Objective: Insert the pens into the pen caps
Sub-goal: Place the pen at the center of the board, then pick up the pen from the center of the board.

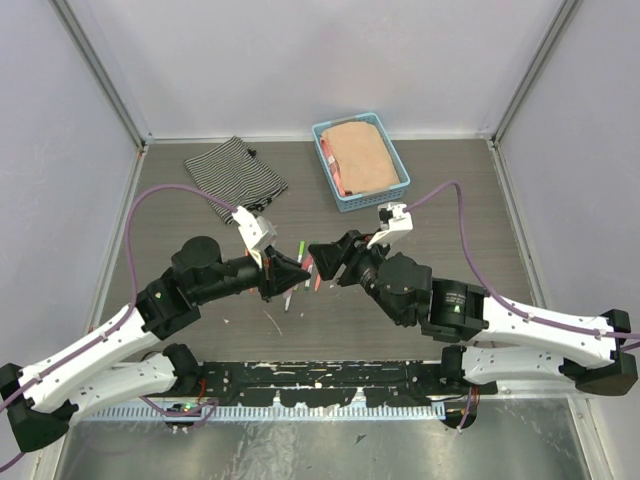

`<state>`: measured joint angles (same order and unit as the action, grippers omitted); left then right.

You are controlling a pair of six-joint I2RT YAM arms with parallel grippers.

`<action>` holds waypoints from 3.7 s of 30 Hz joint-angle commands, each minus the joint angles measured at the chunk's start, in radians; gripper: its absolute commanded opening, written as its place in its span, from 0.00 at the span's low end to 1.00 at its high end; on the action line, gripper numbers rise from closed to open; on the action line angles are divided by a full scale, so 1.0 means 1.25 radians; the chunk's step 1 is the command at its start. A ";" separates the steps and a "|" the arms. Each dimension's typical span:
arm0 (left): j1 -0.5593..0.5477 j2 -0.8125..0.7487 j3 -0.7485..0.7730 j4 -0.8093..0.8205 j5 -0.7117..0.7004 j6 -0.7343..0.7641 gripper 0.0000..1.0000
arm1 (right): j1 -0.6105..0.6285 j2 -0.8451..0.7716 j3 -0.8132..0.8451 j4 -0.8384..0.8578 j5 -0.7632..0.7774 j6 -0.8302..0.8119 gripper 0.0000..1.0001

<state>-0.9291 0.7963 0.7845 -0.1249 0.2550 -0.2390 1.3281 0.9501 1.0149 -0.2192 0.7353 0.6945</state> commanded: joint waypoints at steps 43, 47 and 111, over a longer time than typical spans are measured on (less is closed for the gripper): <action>-0.004 0.895 0.429 -0.181 -0.454 -0.324 0.00 | -0.479 -0.313 -0.162 -0.258 -0.161 -0.036 0.69; -0.005 0.930 0.447 -0.188 -0.471 -0.334 0.02 | -0.478 -0.311 -0.162 -0.262 -0.160 -0.041 0.69; 0.034 0.528 0.343 -0.403 -0.609 -0.216 0.57 | -0.478 -0.219 -0.143 -0.238 -0.206 -0.077 0.69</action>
<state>-0.9260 1.5551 1.3186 -0.5724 -0.4442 -0.4839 0.7311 0.6544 0.8024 -0.5823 0.4988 0.6113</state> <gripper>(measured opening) 0.561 0.691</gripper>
